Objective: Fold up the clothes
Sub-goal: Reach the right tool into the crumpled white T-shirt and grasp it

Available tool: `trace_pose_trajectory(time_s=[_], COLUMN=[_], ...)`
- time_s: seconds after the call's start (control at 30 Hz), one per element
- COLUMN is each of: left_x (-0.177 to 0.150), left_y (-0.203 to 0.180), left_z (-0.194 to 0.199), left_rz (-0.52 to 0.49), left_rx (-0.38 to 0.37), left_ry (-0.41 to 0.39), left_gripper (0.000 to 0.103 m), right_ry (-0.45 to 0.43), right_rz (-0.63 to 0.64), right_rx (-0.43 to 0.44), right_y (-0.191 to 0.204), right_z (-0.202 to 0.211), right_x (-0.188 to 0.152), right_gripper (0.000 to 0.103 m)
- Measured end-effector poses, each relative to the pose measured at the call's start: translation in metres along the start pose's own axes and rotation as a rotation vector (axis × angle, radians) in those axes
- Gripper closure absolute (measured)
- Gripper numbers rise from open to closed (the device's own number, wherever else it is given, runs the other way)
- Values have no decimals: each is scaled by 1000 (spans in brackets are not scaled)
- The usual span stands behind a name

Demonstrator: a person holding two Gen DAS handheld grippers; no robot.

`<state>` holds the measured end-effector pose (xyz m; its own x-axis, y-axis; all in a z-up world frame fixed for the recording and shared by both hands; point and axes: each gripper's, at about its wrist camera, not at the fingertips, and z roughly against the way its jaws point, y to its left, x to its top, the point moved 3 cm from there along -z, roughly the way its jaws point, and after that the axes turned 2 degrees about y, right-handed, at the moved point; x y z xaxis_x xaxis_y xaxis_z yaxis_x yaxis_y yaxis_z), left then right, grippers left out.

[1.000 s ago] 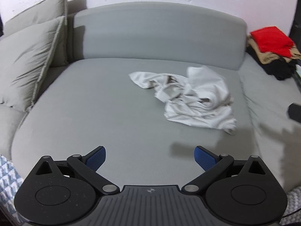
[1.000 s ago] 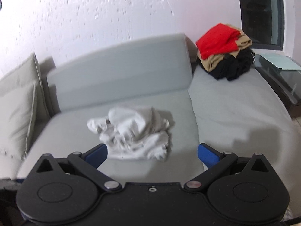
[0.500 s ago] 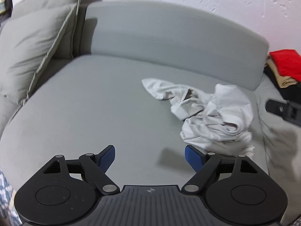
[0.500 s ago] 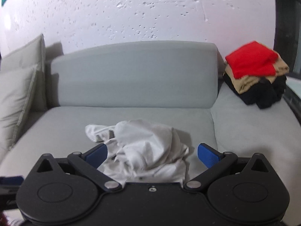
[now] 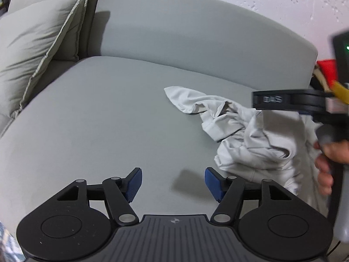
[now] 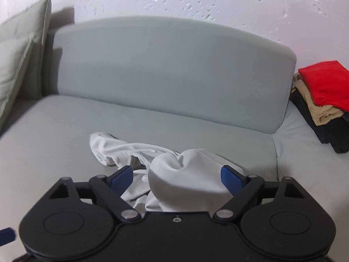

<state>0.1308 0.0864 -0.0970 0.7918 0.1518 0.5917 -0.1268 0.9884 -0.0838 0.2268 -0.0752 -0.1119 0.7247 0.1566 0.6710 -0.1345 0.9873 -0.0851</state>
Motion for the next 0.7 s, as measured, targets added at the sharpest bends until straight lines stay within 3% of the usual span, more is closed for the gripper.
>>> trace_pose_trajectory(time_s=[0.07,0.1,0.13,0.17,0.2,0.23,0.4,0.53,0.63,0.7], left_x=[-2,-2,-4,-5,-6,-7,-15,-26,-36,-40], left_y=[0,0,1,1,1,1,0,-10,-22,-31], left_z=[1,2,4,6,8,10,25,43,56,60], left_rz=[-1,-1,-6,-10,-9,-8,14,-32,-77,-88], left_rx=[7,10,17,23,20,17,-53,-91,-122,-133], left_ry=[5,8,6,4,4,4,15,-19,-59,-40], left_gripper=[41,41,41,41,41,41,41,45,34,25], right_ry=[20,25,32,39,44,44,-26,-49,-15,70], right_rz=[28,38,41,38,14,-29,-256,-524,-662,-700], right_rx=[-37,-52,-74,-92,-93,-79,-62,-70,-84,-60], right_y=[7,8,6,3,-4,-14,-96,-188,-238,-252], right_z=[-12,-16,-18,-19,-18,-15,30,68,94,101], right_x=[2,4,4,4,3,2,-9,-52,-105,-142], right_gripper=[17,30,55,68,90,95,96,97,97,97])
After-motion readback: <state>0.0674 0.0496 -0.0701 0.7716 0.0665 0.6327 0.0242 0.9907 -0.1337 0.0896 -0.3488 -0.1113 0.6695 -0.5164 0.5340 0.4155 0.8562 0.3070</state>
